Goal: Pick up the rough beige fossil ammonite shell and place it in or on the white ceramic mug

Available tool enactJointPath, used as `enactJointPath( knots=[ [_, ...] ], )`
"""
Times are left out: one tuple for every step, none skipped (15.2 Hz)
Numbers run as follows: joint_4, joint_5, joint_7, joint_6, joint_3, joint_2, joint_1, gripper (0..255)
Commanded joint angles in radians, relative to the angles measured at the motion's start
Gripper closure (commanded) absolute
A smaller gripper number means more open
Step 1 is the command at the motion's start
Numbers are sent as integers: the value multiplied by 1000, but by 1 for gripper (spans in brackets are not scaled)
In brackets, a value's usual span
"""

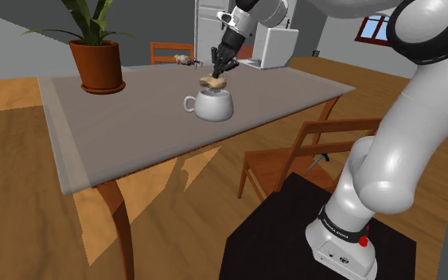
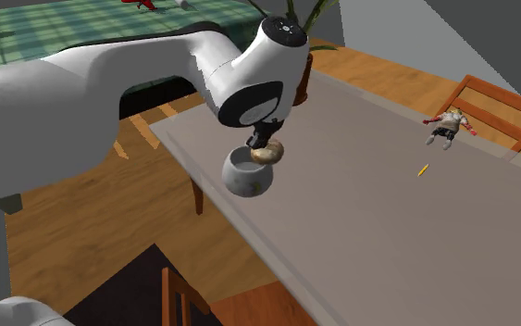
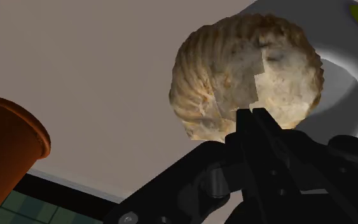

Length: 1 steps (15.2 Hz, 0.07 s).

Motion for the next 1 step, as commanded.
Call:
enactJointPath(
  knots=[
    [-31, 3, -10, 25, -1, 7, 0, 255]
  ],
)
